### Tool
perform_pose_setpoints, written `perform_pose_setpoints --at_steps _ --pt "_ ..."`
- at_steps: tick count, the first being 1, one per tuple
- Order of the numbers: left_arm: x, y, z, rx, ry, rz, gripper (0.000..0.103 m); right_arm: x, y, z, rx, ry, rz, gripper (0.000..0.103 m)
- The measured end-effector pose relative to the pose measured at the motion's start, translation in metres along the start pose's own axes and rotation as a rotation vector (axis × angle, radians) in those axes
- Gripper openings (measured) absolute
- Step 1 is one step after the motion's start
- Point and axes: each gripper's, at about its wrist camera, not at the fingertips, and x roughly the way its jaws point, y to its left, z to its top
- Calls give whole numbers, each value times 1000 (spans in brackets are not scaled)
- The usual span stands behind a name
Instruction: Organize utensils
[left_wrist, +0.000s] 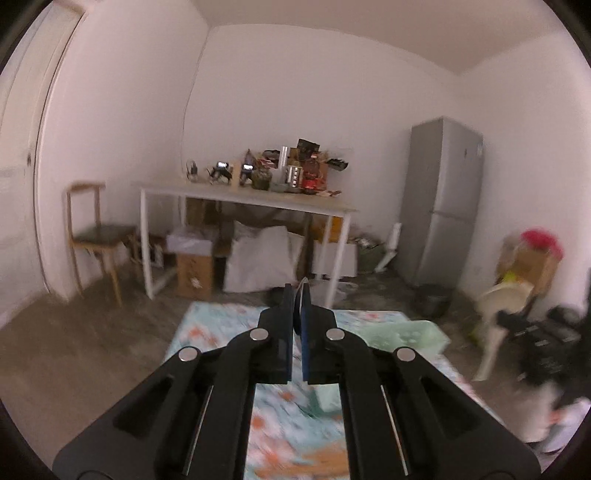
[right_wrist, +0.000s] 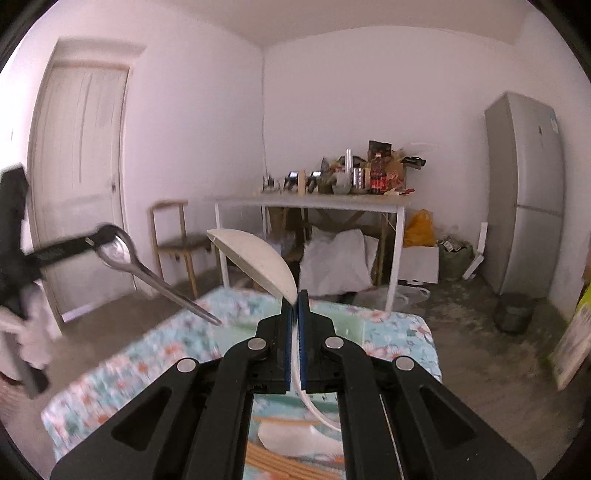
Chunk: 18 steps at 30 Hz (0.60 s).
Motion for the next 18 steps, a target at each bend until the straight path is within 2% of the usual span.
perform_pose_setpoints --at_steps 3,8,13,18 --pt "23 -17 9 103 12 46 2 1 -13 7 29 -31 24 3" --pt "74 -51 9 269 93 98 2 4 -38 15 102 -61 100 3" --pt "119 -66 -9 298 218 102 3 23 -64 21 201 -92 202 3" --pt "148 -62 -29 246 302 69 3 48 -87 24 299 -110 318 3"
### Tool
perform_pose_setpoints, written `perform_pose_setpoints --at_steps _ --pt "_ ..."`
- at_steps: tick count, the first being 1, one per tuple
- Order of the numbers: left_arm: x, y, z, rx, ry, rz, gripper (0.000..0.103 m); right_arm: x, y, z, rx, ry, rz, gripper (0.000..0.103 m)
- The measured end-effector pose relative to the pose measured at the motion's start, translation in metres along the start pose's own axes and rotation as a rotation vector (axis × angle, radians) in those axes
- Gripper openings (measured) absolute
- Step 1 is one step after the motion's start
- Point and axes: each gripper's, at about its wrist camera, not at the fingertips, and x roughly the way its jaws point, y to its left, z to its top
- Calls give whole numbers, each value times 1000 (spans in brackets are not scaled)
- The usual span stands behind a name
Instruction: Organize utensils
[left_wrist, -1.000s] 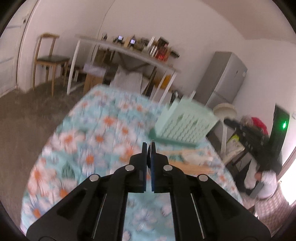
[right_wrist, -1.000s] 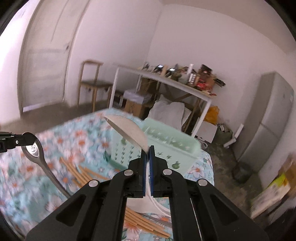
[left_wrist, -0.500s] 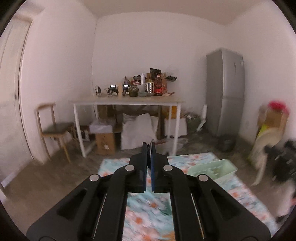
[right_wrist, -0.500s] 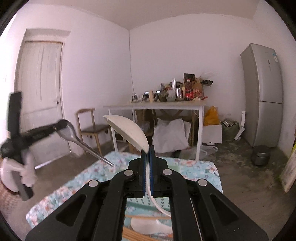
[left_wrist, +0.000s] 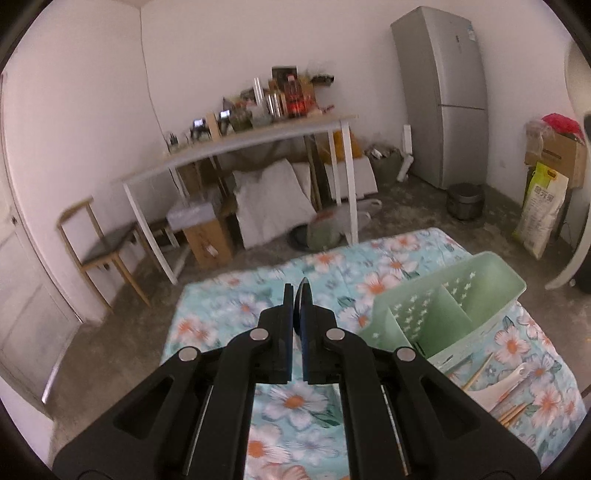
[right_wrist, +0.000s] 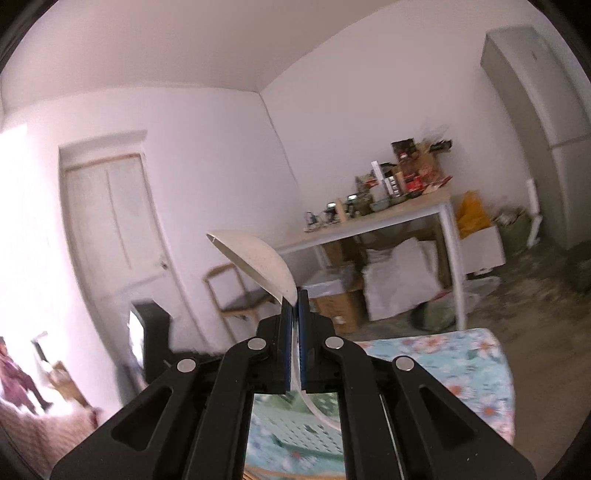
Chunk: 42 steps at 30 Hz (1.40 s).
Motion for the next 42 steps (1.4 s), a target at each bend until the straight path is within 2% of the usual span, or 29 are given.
perform_pose_setpoints --at_steps 2,7,9,11,12,14,20,25,26,27,28,29,30,34,37,42 --pt "7 0 -8 -20 24 -20 4 12 -12 1 42 3 46 3" --pt "9 10 -13 -81 12 -69 4 43 -37 -4 113 14 81 3" --pt "8 15 -14 -108 9 -101 10 53 -44 -11 123 21 79 3" --pt "6 19 -16 -136 -4 -125 24 63 -54 -22 138 36 78 3" --pt "4 22 -17 -153 -18 -135 26 66 -57 -26 146 42 75 3" --pt "-2 28 -19 -184 -47 -150 38 78 -70 -36 160 69 64 3" --pt "-18 41 -34 -244 -104 -169 49 94 -88 -72 161 166 8 4" --pt "-30 53 -48 -299 -125 -168 58 90 -83 -76 115 220 -48 7" --pt "-33 55 -50 -310 -130 -168 60 88 -80 -74 108 225 -53 16" --pt "-35 56 -53 -320 -135 -167 61 84 -77 -72 96 226 -59 34" --pt "-39 58 -57 -332 -139 -165 62 77 -72 -73 85 221 -63 41" --pt "-41 59 -60 -339 -141 -166 62 74 -69 -71 69 217 -87 51" --pt "-44 60 -64 -346 -142 -166 63 70 -65 -69 57 213 -102 56" --pt "-57 64 -73 -373 -152 -177 65 52 -55 -60 41 202 -149 60" --pt "-67 66 -85 -387 -168 -186 66 33 -42 -58 19 199 -169 68" --pt "-71 62 -114 -380 -117 -208 67 12 -18 -65 -29 251 -210 78"
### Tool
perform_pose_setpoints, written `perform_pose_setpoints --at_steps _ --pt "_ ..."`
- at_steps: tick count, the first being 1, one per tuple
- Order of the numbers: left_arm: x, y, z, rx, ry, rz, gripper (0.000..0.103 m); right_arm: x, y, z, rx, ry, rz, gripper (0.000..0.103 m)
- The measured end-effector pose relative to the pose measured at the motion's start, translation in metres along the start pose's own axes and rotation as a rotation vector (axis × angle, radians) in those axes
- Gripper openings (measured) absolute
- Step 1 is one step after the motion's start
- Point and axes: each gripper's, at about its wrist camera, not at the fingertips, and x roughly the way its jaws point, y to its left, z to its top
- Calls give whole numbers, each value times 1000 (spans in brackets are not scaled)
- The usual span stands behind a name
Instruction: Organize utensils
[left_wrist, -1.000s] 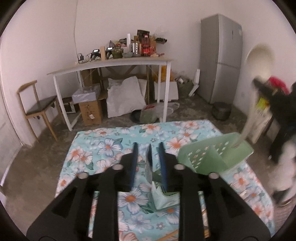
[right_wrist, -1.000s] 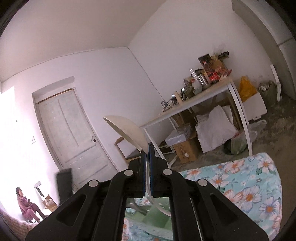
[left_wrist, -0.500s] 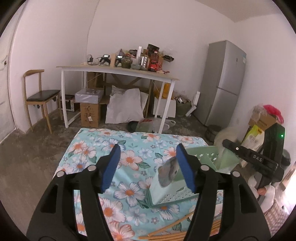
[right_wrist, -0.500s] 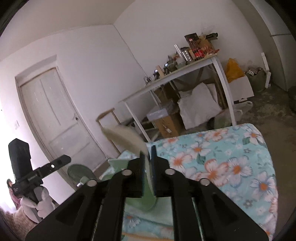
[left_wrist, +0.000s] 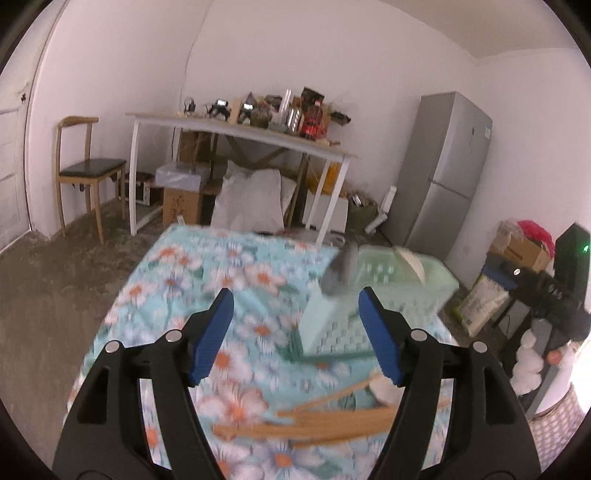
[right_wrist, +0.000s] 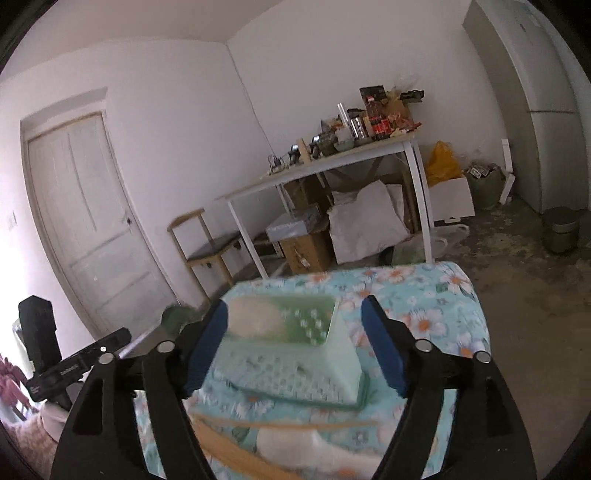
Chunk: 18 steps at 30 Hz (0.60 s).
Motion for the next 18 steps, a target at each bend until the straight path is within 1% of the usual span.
perform_pose_setpoints --at_steps 5,9,14,15,18 --pt "-3 5 -26 -32 63 -37 67 -18 20 -27 -37 62 -91 85" --pt "1 6 -40 -62 92 -73 67 -27 33 -58 -39 132 -120 87" --pt "11 -9 -54 -75 148 -138 67 -30 39 -101 -27 242 -136 87" --pt "13 -13 -56 -69 160 -152 67 -30 39 -111 -18 270 -137 87" --pt "19 -25 -62 -53 193 -193 66 -27 33 -128 30 313 -120 87"
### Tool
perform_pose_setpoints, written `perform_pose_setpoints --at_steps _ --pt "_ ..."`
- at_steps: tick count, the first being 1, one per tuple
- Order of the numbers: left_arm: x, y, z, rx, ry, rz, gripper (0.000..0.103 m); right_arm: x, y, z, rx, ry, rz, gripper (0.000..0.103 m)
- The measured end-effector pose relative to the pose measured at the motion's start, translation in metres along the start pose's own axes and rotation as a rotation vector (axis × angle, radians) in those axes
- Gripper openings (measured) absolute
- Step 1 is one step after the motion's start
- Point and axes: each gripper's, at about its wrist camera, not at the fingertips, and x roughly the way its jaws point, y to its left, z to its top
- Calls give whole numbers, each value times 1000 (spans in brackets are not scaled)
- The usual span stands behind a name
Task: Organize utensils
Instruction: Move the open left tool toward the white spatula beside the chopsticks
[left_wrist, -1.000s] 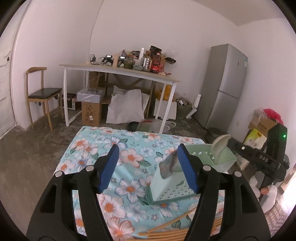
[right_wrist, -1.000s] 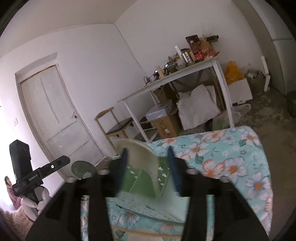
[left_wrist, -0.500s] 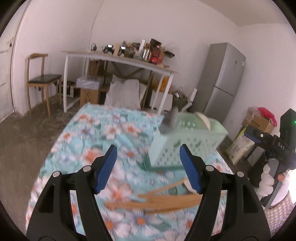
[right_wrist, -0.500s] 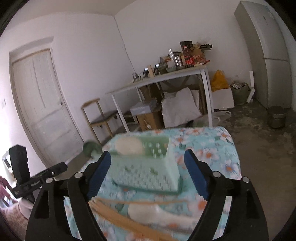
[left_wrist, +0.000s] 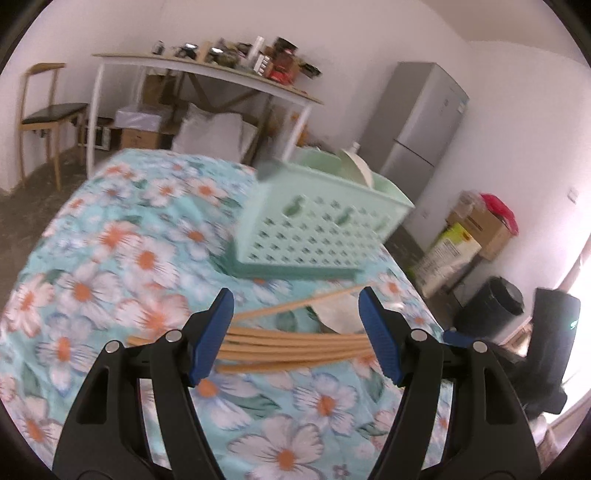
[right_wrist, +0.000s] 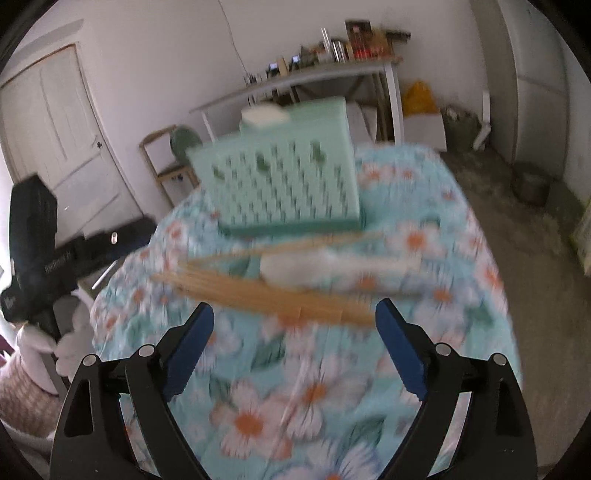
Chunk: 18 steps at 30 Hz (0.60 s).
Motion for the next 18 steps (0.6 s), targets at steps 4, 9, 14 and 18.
perform_pose_setpoints --at_steps 4,9,14,18 --pt "15 -7 -3 -36 62 -64 60 11 -9 -15 62 34 37 87" --pt "38 -13 -4 -77 141 -128 49 18 -17 -18 117 49 86 87" --pt "58 -17 -5 -90 191 -142 39 25 -19 -19 126 60 107 87" --pt "74 -17 -4 -102 230 -138 31 30 -20 -21 132 68 114 87"
